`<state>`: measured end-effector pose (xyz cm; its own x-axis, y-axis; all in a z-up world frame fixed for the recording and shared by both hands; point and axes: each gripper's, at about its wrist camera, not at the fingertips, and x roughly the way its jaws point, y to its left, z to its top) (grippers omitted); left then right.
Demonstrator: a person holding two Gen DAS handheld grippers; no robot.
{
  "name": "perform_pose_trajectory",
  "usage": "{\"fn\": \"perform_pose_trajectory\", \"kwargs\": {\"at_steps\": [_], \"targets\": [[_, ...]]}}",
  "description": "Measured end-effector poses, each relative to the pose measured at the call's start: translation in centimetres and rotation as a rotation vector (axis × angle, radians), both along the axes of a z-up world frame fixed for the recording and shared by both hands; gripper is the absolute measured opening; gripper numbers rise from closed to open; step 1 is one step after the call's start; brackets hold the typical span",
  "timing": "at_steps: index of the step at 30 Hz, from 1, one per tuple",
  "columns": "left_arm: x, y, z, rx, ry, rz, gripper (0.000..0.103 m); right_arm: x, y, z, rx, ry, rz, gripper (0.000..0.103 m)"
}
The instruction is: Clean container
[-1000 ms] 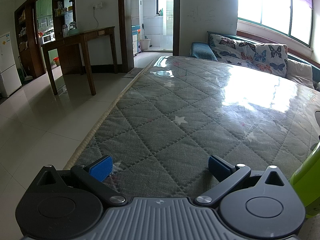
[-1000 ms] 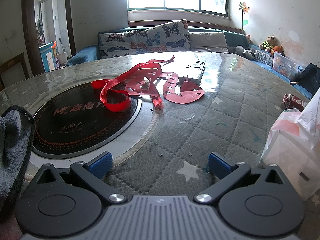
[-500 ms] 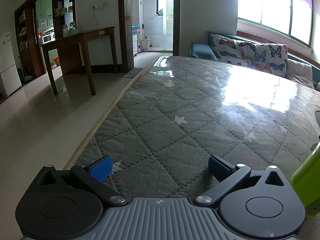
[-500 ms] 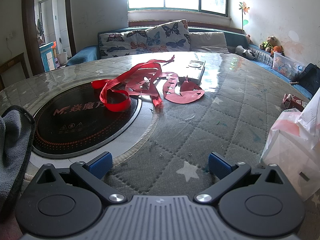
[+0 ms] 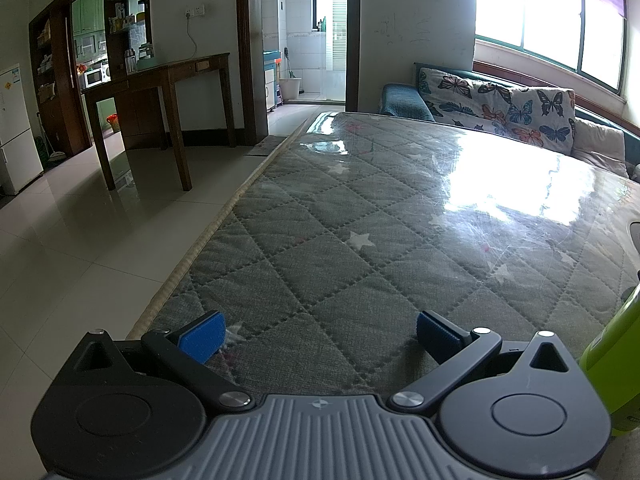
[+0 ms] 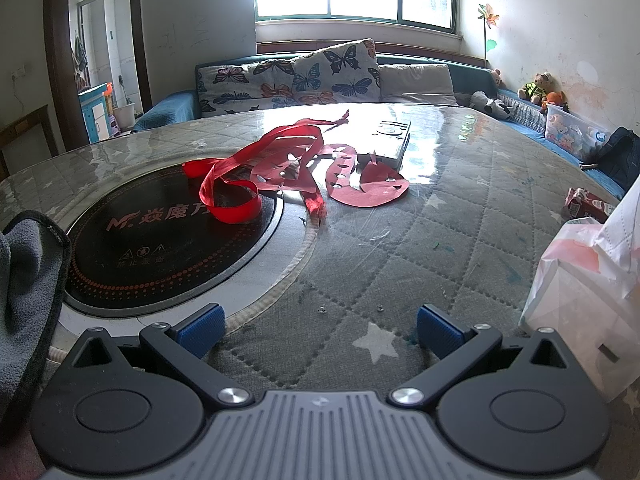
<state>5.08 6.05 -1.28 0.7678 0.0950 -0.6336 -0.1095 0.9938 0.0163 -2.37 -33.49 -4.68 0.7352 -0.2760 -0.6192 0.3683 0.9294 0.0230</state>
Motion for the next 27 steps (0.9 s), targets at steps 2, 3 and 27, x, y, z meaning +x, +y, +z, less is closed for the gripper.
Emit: {"fn": "perform_pose_trajectory", "kwargs": {"at_steps": [2, 3, 27], "targets": [[-0.01, -0.02, 0.0, 0.0, 0.0, 0.0, 0.103, 0.0, 0.0, 0.0, 0.0, 0.0, 0.0, 0.103], [-0.01, -0.01, 0.0, 0.0, 0.0, 0.0, 0.103, 0.0, 0.0, 0.0, 0.0, 0.0, 0.0, 0.103], [0.01, 0.0, -0.02, 0.0, 0.0, 0.0, 0.103, -0.15, -0.08, 0.01, 0.0, 0.001, -0.006, 0.103]]}}
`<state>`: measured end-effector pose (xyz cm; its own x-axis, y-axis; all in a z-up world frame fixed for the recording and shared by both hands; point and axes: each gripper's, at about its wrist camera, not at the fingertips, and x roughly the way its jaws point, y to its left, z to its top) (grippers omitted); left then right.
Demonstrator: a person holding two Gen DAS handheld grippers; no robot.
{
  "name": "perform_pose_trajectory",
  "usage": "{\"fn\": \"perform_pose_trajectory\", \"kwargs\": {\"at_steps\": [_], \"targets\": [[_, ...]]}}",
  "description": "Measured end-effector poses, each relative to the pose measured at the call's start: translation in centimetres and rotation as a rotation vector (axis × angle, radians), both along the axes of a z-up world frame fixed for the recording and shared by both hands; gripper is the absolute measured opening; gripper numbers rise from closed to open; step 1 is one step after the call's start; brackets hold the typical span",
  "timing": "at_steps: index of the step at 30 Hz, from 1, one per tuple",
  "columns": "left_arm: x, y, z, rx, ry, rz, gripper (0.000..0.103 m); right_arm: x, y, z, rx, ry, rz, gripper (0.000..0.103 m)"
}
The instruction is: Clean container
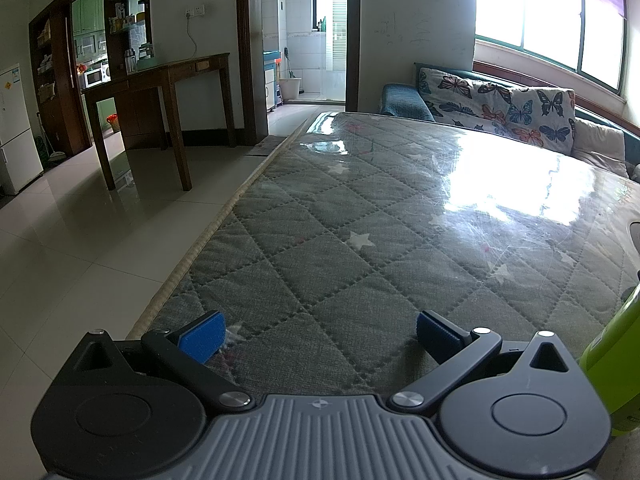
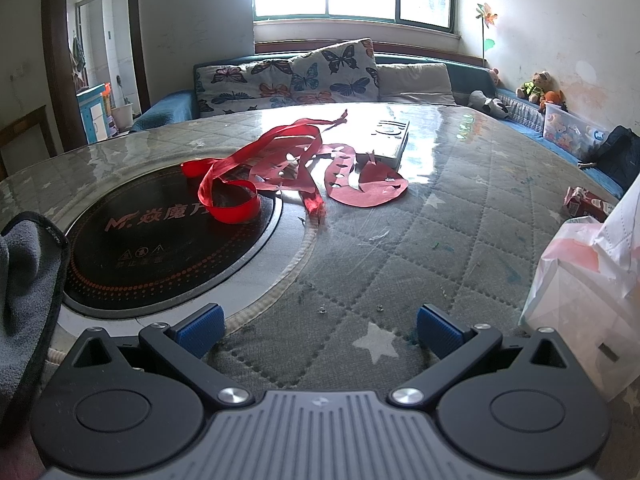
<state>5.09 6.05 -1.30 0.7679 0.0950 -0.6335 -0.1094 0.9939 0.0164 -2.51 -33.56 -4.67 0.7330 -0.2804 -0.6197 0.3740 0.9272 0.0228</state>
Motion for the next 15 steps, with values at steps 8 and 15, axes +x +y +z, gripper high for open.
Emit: {"fn": "perform_pose_trajectory", "kwargs": {"at_steps": [8, 15], "targets": [[0.01, 0.01, 0.0, 0.0, 0.0, 0.0, 0.103, 0.17, 0.04, -0.03, 0.001, 0.0, 0.0, 0.103], [0.01, 0.02, -0.02, 0.0, 0.0, 0.0, 0.103, 0.15, -0.01, -0.04, 0.002, -0.001, 0.0, 0.103]]}}
